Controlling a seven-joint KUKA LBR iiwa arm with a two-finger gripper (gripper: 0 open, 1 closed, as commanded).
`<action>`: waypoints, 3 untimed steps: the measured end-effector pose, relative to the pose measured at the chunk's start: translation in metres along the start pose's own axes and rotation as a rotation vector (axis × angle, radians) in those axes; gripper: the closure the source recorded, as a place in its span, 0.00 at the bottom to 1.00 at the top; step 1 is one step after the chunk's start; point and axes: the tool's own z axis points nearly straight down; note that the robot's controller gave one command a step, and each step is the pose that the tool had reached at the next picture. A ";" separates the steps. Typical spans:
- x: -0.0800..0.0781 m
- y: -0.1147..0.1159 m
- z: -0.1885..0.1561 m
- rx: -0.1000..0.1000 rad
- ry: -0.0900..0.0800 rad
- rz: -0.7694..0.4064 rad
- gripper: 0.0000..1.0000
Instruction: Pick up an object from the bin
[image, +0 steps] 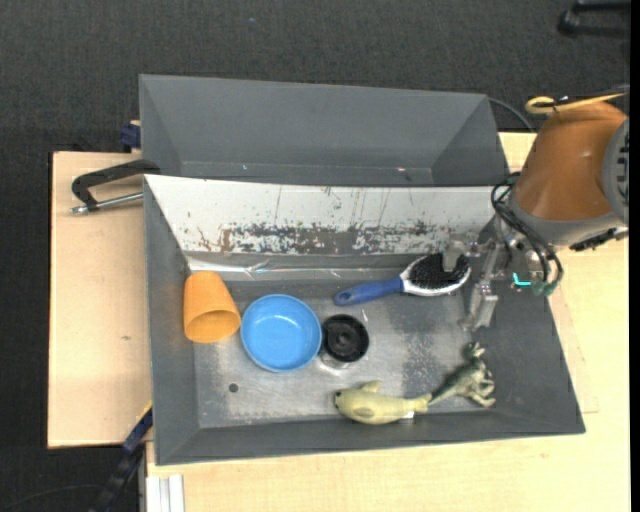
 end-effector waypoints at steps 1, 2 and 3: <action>-0.011 0.119 0.049 -0.001 -0.034 0.135 0.00; -0.011 0.118 0.048 -0.002 -0.036 0.133 1.00; 0.021 0.091 0.054 0.003 -0.017 -0.516 1.00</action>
Offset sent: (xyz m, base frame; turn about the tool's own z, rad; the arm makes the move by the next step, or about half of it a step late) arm 0.0028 0.1161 -0.0556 0.1369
